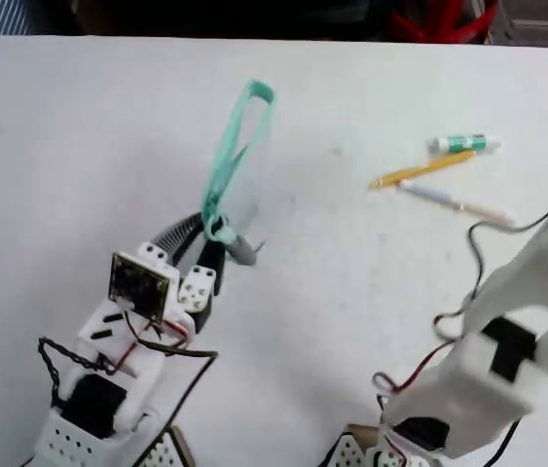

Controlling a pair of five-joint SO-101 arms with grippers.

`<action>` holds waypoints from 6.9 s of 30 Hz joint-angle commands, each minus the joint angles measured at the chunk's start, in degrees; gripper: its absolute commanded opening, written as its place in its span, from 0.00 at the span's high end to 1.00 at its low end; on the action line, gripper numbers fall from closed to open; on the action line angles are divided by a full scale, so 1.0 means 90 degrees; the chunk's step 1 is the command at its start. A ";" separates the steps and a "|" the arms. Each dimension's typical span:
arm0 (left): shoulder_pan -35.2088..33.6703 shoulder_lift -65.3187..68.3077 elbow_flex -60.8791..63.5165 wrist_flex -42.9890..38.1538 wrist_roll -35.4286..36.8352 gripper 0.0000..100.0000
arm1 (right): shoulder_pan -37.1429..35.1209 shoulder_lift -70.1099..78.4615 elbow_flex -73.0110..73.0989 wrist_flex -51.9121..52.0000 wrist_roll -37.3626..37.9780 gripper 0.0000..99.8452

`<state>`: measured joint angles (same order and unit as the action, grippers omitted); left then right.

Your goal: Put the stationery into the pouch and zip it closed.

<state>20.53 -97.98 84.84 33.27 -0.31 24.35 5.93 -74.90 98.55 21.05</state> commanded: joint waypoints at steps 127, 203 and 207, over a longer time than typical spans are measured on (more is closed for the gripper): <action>-0.0034 0.0054 -0.0010 -0.0088 -0.0078 0.97 | -0.0278 0.7360 -0.2276 -0.0181 0.3556 0.94; 0.0005 0.0054 -0.0576 0.0762 -0.0068 0.97 | -0.3072 0.0454 -0.2247 0.0024 -0.2628 0.98; -0.0015 0.0054 -0.0586 0.0762 -0.0068 0.97 | -0.4000 -0.0151 -0.2237 0.0063 -0.2628 0.98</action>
<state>20.44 -97.98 81.85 39.69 -0.31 -5.98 9.19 -94.77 98.73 -2.77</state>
